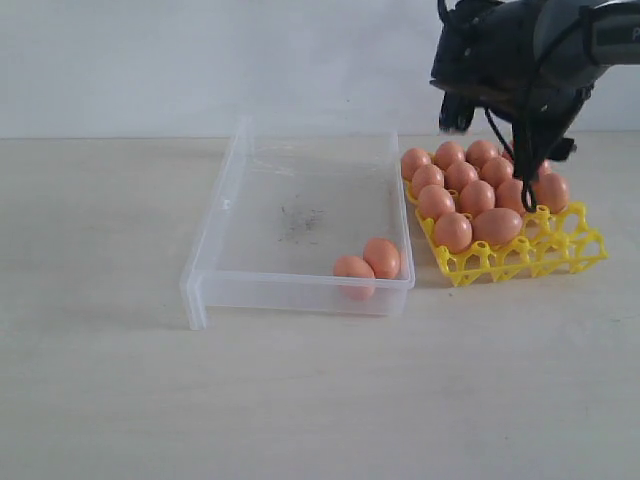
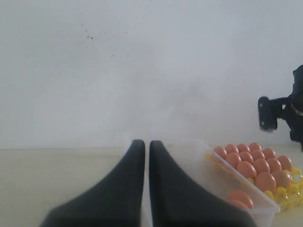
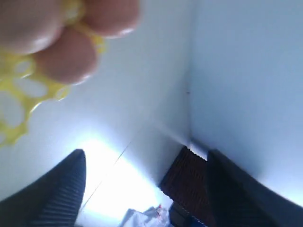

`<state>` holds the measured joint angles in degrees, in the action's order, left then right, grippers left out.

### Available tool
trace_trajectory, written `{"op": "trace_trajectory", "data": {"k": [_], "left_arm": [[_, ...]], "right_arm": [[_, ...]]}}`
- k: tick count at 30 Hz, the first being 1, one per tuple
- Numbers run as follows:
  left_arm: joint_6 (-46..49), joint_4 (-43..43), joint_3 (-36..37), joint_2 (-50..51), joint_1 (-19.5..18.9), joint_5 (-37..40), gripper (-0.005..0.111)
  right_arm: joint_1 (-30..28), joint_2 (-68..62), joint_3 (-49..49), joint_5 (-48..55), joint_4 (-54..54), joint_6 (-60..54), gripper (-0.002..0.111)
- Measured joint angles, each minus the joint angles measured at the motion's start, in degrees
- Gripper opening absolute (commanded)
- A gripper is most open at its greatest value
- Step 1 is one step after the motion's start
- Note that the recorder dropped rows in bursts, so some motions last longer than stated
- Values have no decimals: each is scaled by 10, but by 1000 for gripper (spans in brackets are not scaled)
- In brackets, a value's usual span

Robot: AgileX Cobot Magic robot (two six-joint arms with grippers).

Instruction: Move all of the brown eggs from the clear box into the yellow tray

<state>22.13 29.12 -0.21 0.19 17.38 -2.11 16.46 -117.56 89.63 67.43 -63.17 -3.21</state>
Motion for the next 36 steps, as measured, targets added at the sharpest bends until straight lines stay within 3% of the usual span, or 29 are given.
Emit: {"op": "trace_trajectory", "data": {"k": [1, 2, 3, 4, 5, 6, 8, 10, 16, 36], "left_arm": [[0, 0, 0, 0, 0, 0, 4], [0, 0, 0, 0, 0, 0, 4], [0, 0, 0, 0, 0, 0, 4], [0, 0, 0, 0, 0, 0, 4], [0, 0, 0, 0, 0, 0, 4], [0, 0, 0, 0, 0, -4, 4], [0, 0, 0, 0, 0, -5, 4], [0, 0, 0, 0, 0, -5, 4], [0, 0, 0, 0, 0, -9, 4], [0, 0, 0, 0, 0, -9, 4]], "right_arm": [[-8, 28, 0, -41, -16, 103, 16], [-24, 63, 0, -93, 33, 175, -1], [-38, 84, 0, -124, 94, 199, 0], [-76, 124, -13, -185, 245, 204, 0], [-96, 139, -30, -219, 343, 181, 0], [-126, 151, -73, -264, 533, 96, 0], [-148, 150, -140, -299, 710, -11, 0], [-160, 149, -187, -332, 758, -39, 0], [-191, 159, -278, -428, 798, -57, 0], [-187, 127, -282, -467, 715, -10, 0]]}}
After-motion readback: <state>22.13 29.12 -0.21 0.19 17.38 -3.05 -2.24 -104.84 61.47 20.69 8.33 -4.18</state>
